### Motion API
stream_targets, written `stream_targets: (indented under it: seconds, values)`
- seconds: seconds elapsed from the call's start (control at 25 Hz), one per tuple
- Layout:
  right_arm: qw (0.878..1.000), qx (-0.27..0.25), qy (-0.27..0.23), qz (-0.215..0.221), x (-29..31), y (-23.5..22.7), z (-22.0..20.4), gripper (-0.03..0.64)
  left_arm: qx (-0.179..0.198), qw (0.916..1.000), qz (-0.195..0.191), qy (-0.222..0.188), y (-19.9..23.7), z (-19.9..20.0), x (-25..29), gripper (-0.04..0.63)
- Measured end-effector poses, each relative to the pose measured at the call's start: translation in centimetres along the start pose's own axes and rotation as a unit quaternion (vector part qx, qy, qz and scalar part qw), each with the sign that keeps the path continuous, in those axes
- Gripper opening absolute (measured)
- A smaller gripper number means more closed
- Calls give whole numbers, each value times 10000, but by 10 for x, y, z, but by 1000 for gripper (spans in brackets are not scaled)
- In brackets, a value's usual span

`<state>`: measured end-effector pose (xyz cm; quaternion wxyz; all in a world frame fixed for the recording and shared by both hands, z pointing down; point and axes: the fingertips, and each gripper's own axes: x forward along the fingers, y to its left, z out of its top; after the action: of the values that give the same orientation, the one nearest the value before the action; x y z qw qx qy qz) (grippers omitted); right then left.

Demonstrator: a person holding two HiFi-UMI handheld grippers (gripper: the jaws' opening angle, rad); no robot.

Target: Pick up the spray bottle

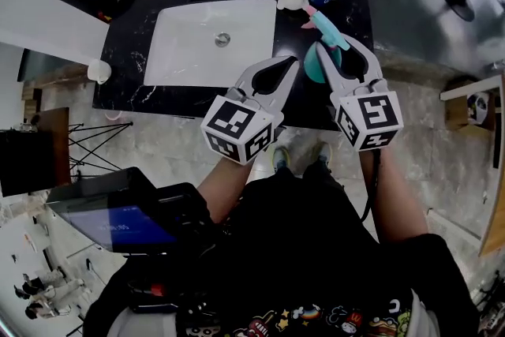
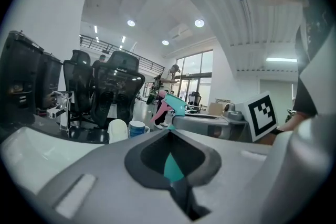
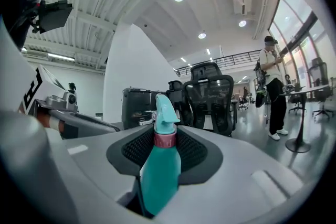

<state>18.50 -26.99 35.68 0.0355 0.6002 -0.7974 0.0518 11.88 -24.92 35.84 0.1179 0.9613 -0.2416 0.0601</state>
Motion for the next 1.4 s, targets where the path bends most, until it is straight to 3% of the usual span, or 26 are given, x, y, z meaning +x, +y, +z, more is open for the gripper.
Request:
stream_targets:
  seconds: [0.2, 0.56, 0.92, 1.4]
  values:
    - [9990, -18, -157, -428, -22, 7, 14, 160, 110, 9993, -364, 13, -4, 2, -5, 0]
    - [9955, -68, -501, -806, -55, 24, 48, 160, 150, 9978, -650, -54, -3, 1, -19, 0]
    - [9942, -94, -762, -747, -77, 45, 75, 160, 254, 9981, -553, -135, 6, 7, -36, 0]
    - [9958, 37, -633, -665, -63, 59, 62, 160, 538, 9970, -281, -478, 22, 40, -64, 0]
